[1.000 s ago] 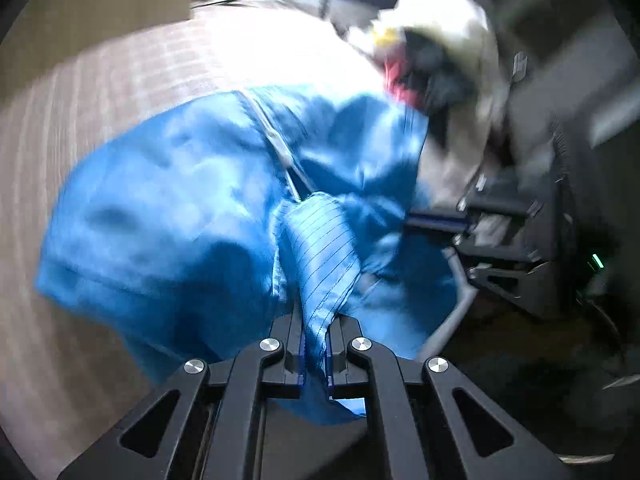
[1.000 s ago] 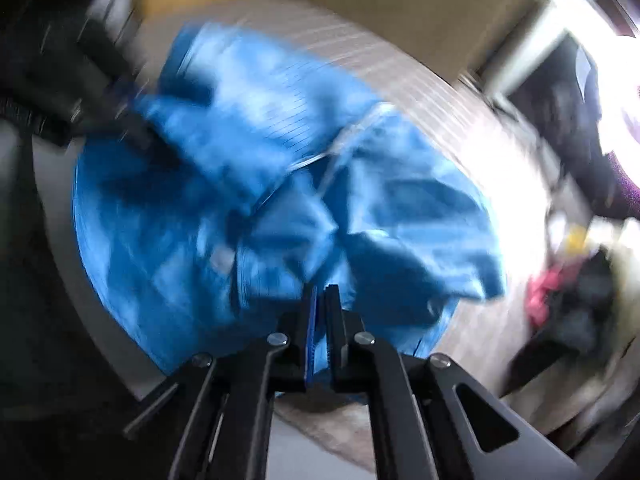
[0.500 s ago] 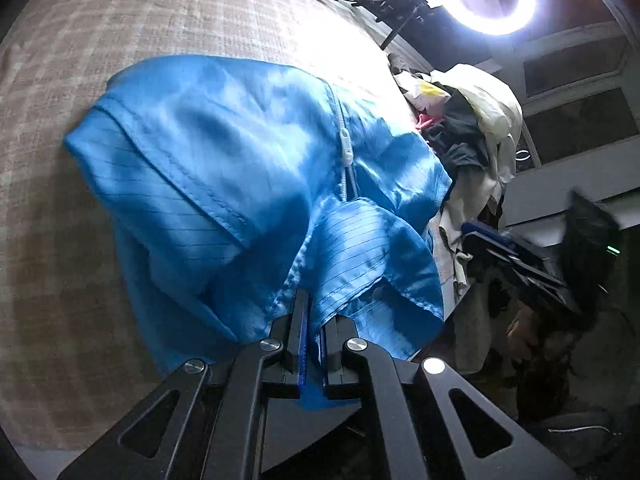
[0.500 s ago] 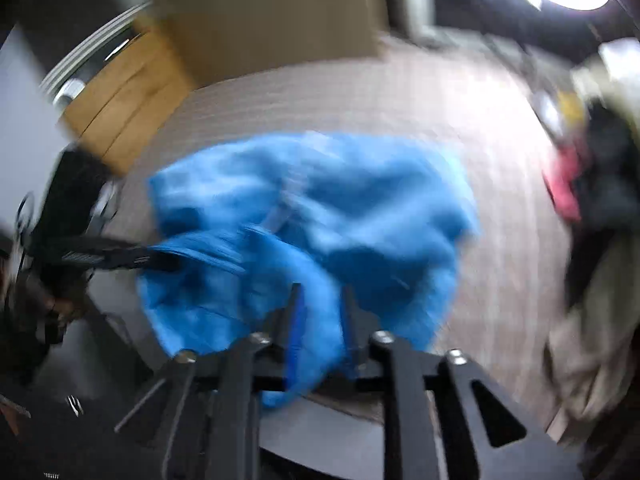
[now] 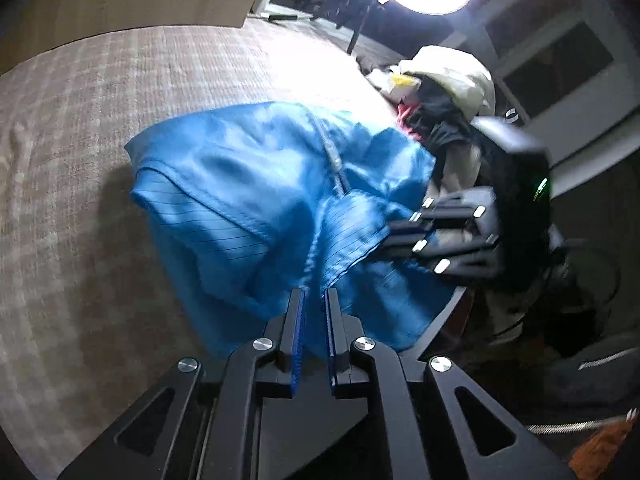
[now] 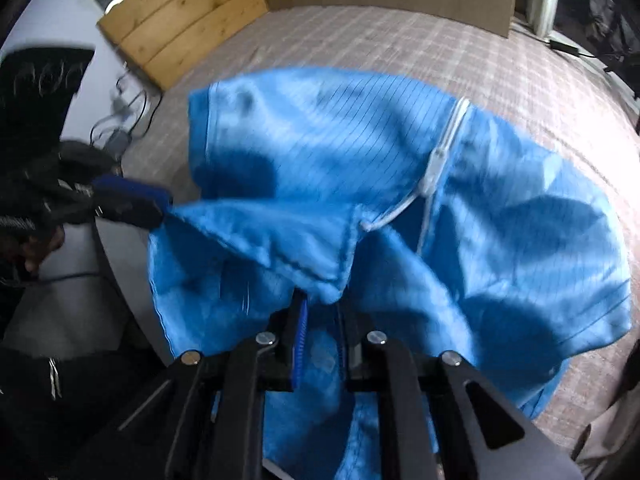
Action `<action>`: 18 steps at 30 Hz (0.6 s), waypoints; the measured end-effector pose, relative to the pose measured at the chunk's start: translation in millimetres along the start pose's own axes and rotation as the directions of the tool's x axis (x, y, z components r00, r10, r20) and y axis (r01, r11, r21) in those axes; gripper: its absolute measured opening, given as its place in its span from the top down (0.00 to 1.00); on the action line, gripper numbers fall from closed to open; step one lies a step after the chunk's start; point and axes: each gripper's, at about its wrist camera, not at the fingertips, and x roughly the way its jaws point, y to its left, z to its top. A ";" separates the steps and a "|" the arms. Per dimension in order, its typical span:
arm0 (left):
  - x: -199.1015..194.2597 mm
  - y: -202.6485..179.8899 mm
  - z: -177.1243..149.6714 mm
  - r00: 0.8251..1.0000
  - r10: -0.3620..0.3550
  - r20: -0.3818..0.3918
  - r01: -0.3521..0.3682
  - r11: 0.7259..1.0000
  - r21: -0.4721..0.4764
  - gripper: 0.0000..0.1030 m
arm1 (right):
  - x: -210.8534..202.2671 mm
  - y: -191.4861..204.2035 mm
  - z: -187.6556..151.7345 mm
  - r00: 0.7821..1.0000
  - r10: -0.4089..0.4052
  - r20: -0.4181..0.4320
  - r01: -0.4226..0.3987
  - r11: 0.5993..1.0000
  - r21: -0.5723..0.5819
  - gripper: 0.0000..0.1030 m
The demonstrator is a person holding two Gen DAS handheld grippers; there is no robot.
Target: Fold clothes
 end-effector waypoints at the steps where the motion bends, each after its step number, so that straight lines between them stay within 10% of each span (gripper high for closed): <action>1: 3.0 1.3 2.3 1.000 -0.006 -0.008 0.006 1.000 0.006 0.93 | -0.7 -0.9 2.2 1.000 -0.005 -0.002 0.005 1.000 0.001 0.87; 7: -33.9 -5.4 12.6 0.996 -0.047 0.082 0.040 0.996 0.080 0.93 | 9.7 -0.5 -1.4 0.999 0.004 -0.036 -0.003 1.000 0.021 0.87; 18: 42.4 -9.1 -5.5 0.989 -0.085 -0.121 0.102 0.985 0.142 0.93 | -3.1 9.9 36.2 0.999 0.019 0.035 -0.019 1.000 -0.004 0.87</action>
